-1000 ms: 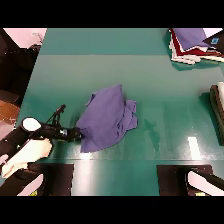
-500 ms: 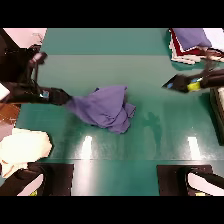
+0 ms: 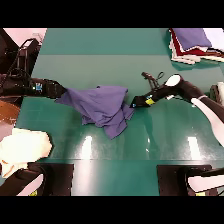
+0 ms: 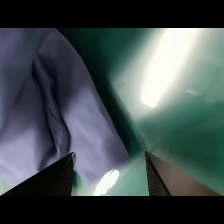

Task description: Fold the shirts.

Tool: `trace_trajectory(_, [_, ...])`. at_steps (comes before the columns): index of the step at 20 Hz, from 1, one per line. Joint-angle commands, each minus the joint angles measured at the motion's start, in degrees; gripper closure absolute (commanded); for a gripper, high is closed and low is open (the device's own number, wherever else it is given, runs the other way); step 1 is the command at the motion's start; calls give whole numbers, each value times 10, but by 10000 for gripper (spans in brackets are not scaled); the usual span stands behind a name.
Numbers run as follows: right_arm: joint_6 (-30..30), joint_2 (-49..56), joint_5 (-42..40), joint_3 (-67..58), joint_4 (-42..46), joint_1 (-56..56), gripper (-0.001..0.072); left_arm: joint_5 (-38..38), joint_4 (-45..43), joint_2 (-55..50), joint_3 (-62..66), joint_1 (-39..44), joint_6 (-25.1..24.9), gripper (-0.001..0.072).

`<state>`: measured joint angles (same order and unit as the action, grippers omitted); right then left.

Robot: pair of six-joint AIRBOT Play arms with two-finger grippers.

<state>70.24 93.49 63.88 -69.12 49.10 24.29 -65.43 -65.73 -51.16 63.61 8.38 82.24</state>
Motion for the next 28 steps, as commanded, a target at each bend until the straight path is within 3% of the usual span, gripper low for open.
trace_trajectory(1, [-2, 51, 31, -45, 7, 35, 279, -2, -2, 0, 1, 0, 1, 685])
trace_trajectory(2, [-2, 54, 30, -49, 6, 37, 316, -2, -2, 0, 1, 0, 1, 685])
trace_trajectory(3, [-2, 53, 26, -49, 6, 37, 552, -2, -2, 0, 1, 0, 1, 685])
trace_trajectory(4, [-2, 53, 26, -49, 6, 35, 689, -1, -2, 0, 1, 0, 1, 685])
trace_trajectory(7, [5, 27, 35, -49, 6, 7, 691, 16, -14, 4, 24, -7, 4, 686])
trace_trajectory(11, [26, -119, 21, -61, 6, -101, 691, 13, -16, 6, 171, -65, 3, 685])
trace_trajectory(17, [27, -275, 29, -245, 6, -245, 691, 15, 20, 6, 344, -76, 2, 685])
trace_trajectory(23, [27, -350, 10, -433, 6, -308, 691, 18, 30, 6, 524, -76, 3, 685])
trace_trajectory(28, [27, -395, -28, -516, 6, -383, 691, 36, 80, 7, 620, -76, 3, 685])
